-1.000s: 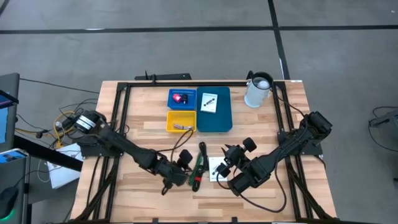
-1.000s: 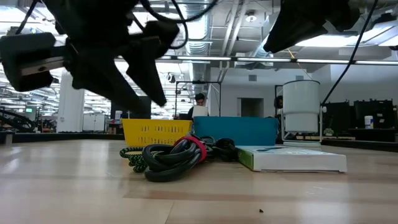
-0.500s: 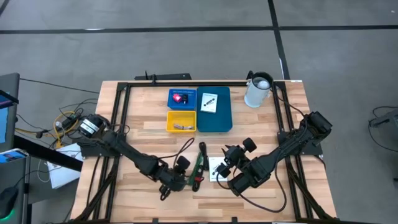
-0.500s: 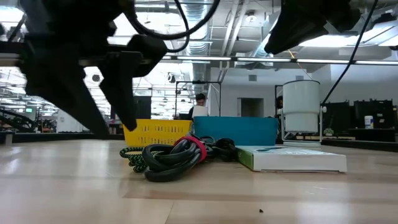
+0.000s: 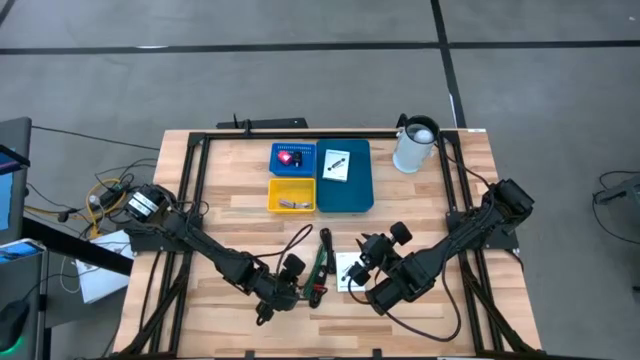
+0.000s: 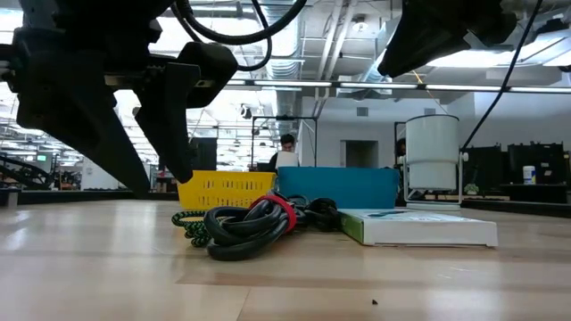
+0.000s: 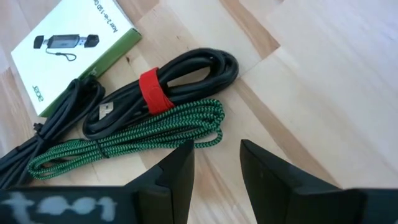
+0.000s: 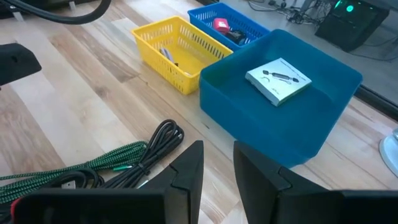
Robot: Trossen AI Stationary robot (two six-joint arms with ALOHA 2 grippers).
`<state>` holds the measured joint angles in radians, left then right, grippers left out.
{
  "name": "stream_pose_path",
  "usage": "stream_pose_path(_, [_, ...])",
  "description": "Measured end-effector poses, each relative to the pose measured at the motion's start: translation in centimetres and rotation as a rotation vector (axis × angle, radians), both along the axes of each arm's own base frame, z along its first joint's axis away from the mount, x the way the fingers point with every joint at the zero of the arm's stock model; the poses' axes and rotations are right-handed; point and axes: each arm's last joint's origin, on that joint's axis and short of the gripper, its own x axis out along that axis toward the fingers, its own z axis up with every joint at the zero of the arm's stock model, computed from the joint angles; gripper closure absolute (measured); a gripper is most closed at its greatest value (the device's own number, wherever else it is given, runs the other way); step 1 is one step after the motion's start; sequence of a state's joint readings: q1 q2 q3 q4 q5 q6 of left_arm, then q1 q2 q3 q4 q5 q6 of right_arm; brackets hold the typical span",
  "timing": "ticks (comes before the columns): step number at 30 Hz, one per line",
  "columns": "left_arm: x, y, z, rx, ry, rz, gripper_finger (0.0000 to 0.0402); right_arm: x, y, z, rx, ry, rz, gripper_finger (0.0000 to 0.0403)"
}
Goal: Pick and place items into bin
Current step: Put the green USB cable into the yellow basket
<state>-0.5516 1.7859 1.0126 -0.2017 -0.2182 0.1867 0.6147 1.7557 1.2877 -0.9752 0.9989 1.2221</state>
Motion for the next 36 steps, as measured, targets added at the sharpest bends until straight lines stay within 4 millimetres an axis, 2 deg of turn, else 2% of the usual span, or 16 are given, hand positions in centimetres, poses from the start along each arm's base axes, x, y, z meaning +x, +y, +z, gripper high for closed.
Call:
stream_pose_path(4, [0.3,0.1,0.0,-0.022,-0.008,-0.003,0.028,0.0,0.0,0.0,0.0,0.0,0.0,0.0321])
stream_pose_path(12, [0.8,0.0,-1.7,-0.027,0.04,-0.01,0.028,0.0,0.0,0.0,-0.001,0.001,0.0,0.0321])
stream_pose_path(28, [1.6,0.7,-1.7,-0.062,0.03,-0.003,0.028,0.0,0.0,0.0,0.001,-0.002,0.0,0.0321])
stream_pose_path(36, [2.1,0.6,-2.9,-0.12,0.065,-0.035,0.028,0.0,0.0,0.0,-0.001,0.0,0.003,0.0321])
